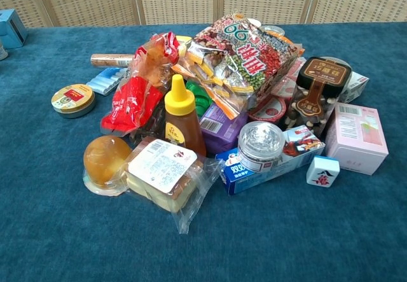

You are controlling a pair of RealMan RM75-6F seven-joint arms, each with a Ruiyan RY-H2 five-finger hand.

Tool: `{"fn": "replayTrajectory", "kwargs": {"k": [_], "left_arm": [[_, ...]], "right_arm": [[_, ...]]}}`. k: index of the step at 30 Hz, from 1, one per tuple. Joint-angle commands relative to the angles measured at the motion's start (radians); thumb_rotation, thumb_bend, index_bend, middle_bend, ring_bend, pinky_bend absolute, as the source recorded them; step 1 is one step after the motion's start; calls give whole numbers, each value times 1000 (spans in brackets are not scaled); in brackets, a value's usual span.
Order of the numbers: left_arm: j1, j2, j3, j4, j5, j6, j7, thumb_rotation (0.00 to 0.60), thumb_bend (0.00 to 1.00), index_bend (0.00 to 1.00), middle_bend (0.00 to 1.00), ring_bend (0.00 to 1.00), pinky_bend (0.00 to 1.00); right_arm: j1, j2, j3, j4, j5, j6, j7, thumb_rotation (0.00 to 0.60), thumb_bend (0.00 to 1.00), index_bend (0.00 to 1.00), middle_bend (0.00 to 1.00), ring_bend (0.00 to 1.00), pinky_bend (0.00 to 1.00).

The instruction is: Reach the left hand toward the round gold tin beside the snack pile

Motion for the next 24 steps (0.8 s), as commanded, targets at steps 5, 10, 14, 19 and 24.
{"fn": "replayTrajectory", "kwargs": {"k": [5, 10, 14, 19, 24], "left_arm": [[-146, -118, -61, 87, -164, -152, 125, 600, 5, 123, 0, 0, 164], [-204, -165, -75, 97, -227, -177, 191, 600, 5, 124, 0, 0, 165], [-241, -190, -79, 92, -266, -184, 234, 600, 5, 123, 0, 0, 165], [-288, -221, -77, 101, -322, -197, 297, 600, 5, 124, 0, 0, 165], [-328, -247, -70, 111, -378, -206, 347, 600, 4, 124, 0, 0, 165]], "right_arm": [[-1, 5, 3, -1, 4, -1, 13, 495, 0, 0, 0, 0, 0], [-1, 9, 2, -4, 3, -2, 18, 493, 0, 0, 0, 0, 0], [-1, 11, 3, -6, 3, -2, 22, 494, 0, 0, 0, 0, 0], [-2, 13, 1, -10, 3, -2, 26, 495, 0, 0, 0, 0, 0], [-2, 14, 2, -12, 3, -2, 29, 495, 0, 0, 0, 0, 0]]}}
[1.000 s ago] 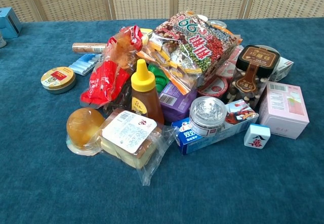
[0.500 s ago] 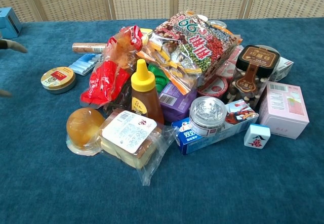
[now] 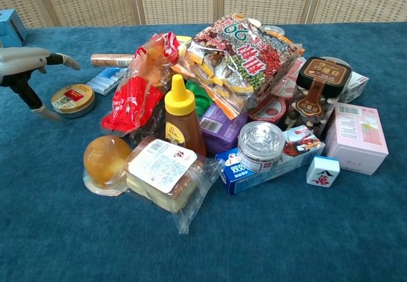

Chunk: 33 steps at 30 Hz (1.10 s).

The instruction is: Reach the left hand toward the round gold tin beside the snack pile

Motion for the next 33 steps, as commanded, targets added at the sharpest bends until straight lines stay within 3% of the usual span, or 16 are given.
{"fn": "replayTrajectory", "kwargs": {"k": [1, 14, 21, 33], "left_arm": [[-25, -21, 5, 8, -38, -6, 27, 600, 4, 124, 0, 0, 165], [-71, -73, 31, 33, -86, 13, 59, 600, 4, 149, 33, 0, 171], [-76, -79, 44, 26, -82, 37, 63, 600, 5, 286, 257, 5, 191], [-69, -73, 60, 11, -33, 82, 45, 600, 5, 506, 492, 110, 244]], "right_arm": [[-1, 2, 1, -1, -1, 2, 3, 495, 0, 0, 0, 0, 0], [-2, 10, 5, -7, 1, 5, 17, 497, 0, 0, 0, 0, 0], [-3, 10, 7, -7, 1, 10, 17, 495, 0, 0, 0, 0, 0], [-3, 9, 10, -5, 5, 11, 19, 495, 0, 0, 0, 0, 0]]}}
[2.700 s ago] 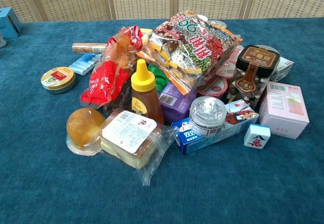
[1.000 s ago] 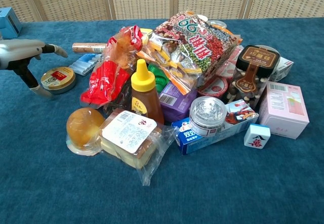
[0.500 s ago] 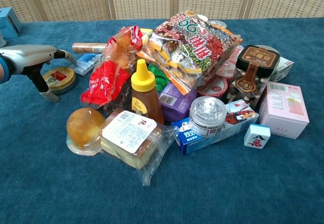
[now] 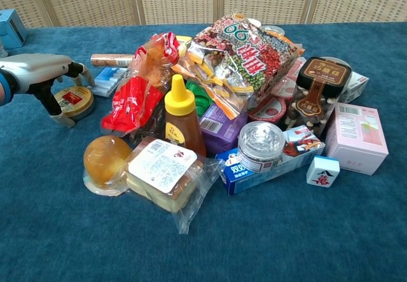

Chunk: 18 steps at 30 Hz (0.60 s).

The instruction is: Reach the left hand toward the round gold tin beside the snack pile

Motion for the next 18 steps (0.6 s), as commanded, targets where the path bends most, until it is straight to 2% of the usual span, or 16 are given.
{"fn": "replayTrajectory", "kwargs": {"k": [1, 12, 18], "left_arm": [[4, 6, 1, -8, 13, 11, -8, 600, 6, 514, 501, 118, 249], [12, 50, -9, -70, 56, 50, -27, 600, 5, 534, 520, 138, 261], [15, 120, -25, -162, 64, 84, -11, 600, 4, 520, 513, 139, 261]], "right_arm": [[0, 0, 1, 1, 1, 1, 1, 494, 0, 0, 0, 0, 0], [0, -1, 2, 3, 1, 2, -1, 496, 0, 0, 0, 0, 0], [0, -1, 4, 5, 3, 3, 0, 495, 0, 0, 0, 0, 0]]}}
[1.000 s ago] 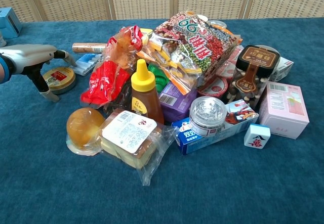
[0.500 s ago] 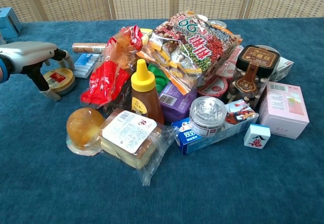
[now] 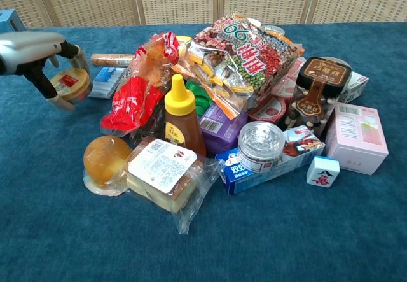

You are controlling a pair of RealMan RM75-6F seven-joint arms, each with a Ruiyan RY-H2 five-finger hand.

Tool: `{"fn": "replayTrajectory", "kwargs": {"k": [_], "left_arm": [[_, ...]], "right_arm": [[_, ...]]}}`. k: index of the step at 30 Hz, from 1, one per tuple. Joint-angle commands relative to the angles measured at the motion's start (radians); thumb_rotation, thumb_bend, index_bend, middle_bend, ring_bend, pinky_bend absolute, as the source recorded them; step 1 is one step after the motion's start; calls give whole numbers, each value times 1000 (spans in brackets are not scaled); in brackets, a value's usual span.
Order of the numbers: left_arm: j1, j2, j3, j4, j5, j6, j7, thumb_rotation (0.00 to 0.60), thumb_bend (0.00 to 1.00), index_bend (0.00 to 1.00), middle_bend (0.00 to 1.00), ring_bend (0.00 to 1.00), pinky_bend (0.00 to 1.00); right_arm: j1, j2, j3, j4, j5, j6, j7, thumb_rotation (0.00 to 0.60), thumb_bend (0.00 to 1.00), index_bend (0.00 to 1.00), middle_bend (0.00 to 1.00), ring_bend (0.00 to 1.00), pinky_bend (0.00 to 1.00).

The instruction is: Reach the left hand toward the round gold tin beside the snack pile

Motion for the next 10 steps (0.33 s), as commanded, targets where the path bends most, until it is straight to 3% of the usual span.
{"fn": "replayTrajectory", "kwargs": {"k": [1, 10], "left_arm": [[3, 50, -16, -65, 2, 28, 11, 600, 4, 519, 513, 138, 261], [4, 145, -42, -193, 13, 83, 40, 600, 2, 518, 511, 139, 261]], "right_arm": [[0, 0, 0, -1, -1, 0, 0, 494, 0, 0, 0, 0, 0], [0, -2, -5, -7, -10, 3, -13, 497, 0, 0, 0, 0, 0]]}}
